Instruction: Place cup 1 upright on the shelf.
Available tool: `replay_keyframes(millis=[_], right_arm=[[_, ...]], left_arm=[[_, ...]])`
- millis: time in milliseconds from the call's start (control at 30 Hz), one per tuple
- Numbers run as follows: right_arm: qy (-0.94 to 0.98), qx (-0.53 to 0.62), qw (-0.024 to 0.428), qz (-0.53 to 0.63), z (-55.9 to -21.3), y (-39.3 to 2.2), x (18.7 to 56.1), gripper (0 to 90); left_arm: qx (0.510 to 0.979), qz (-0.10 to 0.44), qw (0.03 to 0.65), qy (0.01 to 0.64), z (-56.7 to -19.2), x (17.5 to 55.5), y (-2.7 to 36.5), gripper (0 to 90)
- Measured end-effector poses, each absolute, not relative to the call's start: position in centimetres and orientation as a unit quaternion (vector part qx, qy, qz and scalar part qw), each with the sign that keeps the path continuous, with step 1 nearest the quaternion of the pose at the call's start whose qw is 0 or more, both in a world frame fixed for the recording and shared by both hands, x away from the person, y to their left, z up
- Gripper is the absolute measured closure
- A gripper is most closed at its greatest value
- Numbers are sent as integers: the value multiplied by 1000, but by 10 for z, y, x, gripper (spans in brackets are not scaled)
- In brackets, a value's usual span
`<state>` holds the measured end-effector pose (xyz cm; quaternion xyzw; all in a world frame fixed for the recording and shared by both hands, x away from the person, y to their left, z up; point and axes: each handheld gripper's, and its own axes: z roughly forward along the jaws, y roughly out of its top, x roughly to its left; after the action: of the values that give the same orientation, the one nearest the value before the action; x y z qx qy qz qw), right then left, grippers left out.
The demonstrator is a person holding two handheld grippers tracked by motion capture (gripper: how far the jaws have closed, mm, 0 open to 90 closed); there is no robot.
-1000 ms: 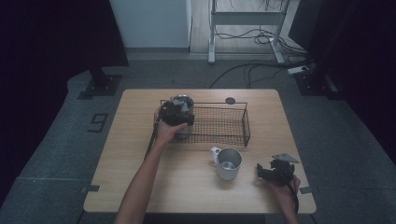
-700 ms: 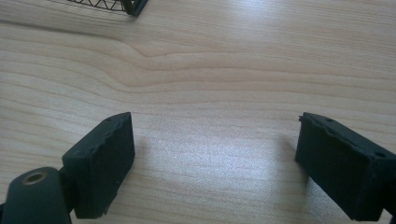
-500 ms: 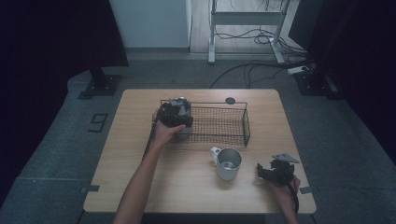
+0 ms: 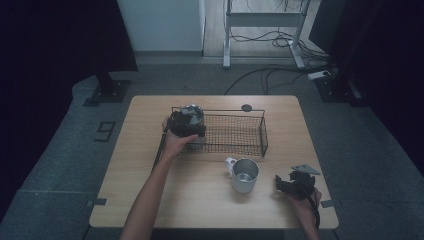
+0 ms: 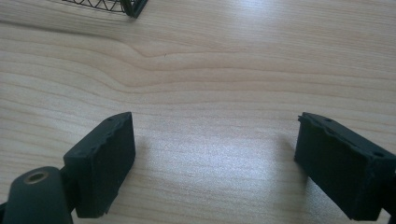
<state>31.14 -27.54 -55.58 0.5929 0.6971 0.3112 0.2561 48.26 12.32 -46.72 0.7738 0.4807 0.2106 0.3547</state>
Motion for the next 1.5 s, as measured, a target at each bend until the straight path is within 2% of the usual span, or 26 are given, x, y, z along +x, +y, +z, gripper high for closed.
replay_keyframes(millis=[1033, 1500], right_arm=[[694, 596, 258, 311, -556, -275, 310, 131], [694, 595, 258, 311, -556, -275, 310, 132]], left_arm=[[754, 203, 415, 466, -438, 456, 149, 3], [748, 208, 422, 469, -438, 438, 167, 9]])
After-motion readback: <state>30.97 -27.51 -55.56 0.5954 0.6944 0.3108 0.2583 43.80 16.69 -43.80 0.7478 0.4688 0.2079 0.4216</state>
